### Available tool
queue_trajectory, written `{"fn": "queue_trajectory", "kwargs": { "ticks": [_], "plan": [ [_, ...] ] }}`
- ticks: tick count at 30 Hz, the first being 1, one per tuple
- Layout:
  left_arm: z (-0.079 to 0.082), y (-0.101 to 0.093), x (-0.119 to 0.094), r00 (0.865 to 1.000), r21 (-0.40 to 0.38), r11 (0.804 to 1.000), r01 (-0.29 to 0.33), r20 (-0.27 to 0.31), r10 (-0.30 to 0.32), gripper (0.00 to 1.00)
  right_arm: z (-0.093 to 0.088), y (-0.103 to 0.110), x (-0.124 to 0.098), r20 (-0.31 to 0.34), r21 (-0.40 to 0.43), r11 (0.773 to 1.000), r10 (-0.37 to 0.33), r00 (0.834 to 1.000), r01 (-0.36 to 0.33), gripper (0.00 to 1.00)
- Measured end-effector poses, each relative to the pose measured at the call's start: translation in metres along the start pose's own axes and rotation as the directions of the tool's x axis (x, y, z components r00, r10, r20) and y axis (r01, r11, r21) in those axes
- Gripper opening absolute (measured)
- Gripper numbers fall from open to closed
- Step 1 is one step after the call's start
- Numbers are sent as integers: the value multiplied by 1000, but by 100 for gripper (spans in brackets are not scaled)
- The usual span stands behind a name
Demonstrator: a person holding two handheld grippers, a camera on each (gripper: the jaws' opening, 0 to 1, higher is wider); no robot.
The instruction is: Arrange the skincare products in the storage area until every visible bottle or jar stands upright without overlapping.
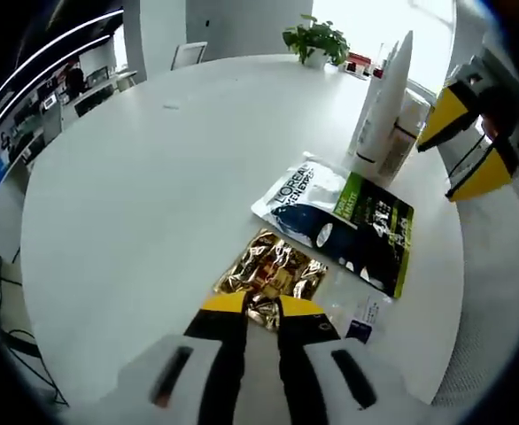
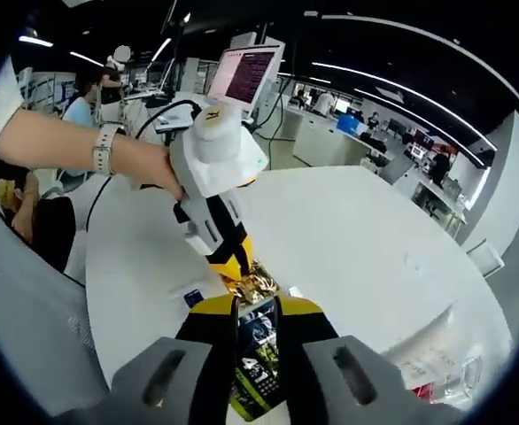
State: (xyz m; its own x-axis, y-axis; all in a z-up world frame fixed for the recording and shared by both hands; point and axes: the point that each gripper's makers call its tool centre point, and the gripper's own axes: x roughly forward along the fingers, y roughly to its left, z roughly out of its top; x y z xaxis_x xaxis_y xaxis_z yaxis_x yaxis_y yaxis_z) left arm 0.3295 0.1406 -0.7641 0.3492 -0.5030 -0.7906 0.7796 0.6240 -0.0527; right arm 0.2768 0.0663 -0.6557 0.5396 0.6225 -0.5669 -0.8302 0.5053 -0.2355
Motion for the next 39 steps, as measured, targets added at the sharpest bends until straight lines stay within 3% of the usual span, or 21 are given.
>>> {"fn": "queue_trajectory", "kwargs": {
  "ticks": [6, 15, 17, 20, 32, 39],
  "plan": [
    [2, -2, 1, 1000, -33, 999, 17, 24, -16, 8, -5, -8, -25, 15, 27, 998, -52, 999, 52, 16],
    [8, -5, -3, 999, 4, 1000, 26, 41, -26, 10, -18, -29, -61, 22, 95, 984, -156, 987, 154, 18],
    [7, -7, -4, 1000, 26, 1000, 15, 23, -16, 11, -20, -33, -66, 18, 103, 980, -175, 984, 172, 20],
    [11, -16, -11, 999, 49, 999, 14, 33, -16, 12, -23, -36, -74, 26, 117, 975, -194, 981, 190, 21],
    [27, -45, -47, 995, -3, 1000, -13, 98, 13, 21, -29, -41, -87, 36, 119, 972, -208, 977, 203, 24],
    [49, -67, -81, 980, -40, 998, -38, 195, 45, 33, -33, -42, -97, 37, 129, 971, -208, 977, 202, 31]
  ]
}}
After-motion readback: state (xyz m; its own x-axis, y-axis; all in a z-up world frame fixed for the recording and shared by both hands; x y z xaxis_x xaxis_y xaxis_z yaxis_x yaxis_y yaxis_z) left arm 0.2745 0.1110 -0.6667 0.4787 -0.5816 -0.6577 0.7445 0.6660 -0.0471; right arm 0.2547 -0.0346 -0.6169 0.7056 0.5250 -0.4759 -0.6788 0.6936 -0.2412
